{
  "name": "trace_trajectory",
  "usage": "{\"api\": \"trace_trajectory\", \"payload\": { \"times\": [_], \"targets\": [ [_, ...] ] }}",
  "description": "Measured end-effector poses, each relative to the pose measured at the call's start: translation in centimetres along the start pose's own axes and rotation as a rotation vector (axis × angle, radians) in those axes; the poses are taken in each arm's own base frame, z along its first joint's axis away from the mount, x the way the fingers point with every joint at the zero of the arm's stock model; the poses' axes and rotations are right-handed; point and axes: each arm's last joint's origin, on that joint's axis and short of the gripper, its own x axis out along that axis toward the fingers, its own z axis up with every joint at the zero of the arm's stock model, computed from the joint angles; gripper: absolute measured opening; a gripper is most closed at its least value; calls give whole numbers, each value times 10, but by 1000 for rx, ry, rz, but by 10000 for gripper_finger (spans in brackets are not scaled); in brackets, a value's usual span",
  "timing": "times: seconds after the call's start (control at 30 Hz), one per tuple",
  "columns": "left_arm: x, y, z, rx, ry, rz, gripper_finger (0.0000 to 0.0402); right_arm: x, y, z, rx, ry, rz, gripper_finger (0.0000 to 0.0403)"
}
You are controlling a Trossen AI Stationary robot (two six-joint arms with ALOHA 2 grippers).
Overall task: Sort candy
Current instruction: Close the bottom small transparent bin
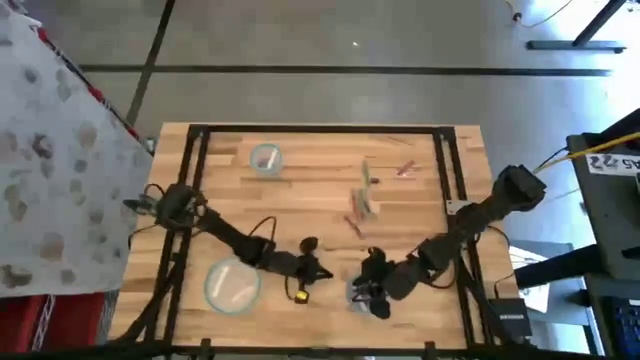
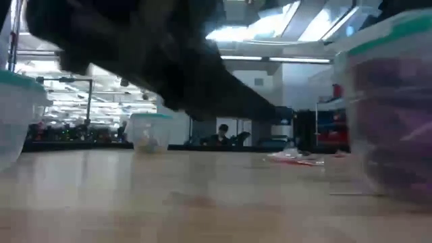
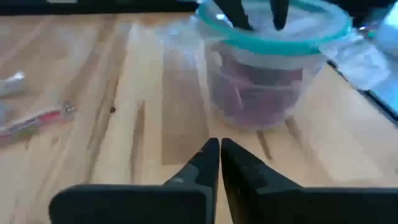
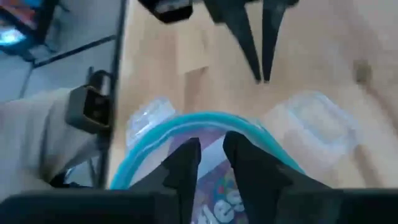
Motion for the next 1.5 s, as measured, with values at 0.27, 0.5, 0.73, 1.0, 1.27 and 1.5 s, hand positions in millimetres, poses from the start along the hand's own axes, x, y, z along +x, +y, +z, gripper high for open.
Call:
{"api": "trace_trajectory", "payload": {
  "times": [0.27, 0.5, 0.73, 1.0, 1.27, 1.5],
  "targets": [
    [-37, -10, 65, 64, -183, -22, 0, -25, 31, 18, -133, -163, 102, 82],
    [-3, -4, 108, 163, -233, -263, 0, -49, 66, -12, -82, 25, 309, 82],
    [49, -1, 100, 199, -76, -378, 0, -38, 72, -64, 19, 202, 186, 82],
    [76, 4, 74, 171, 24, -396, 0, -27, 70, -61, 2, 50, 100, 82],
    [82, 21, 67, 129, 115, -388, 0, -18, 47, -51, -15, 33, -97, 82],
    [87, 25, 54, 114, 188, -390, 0, -13, 30, -43, -49, 20, -216, 82]
  ]
}}
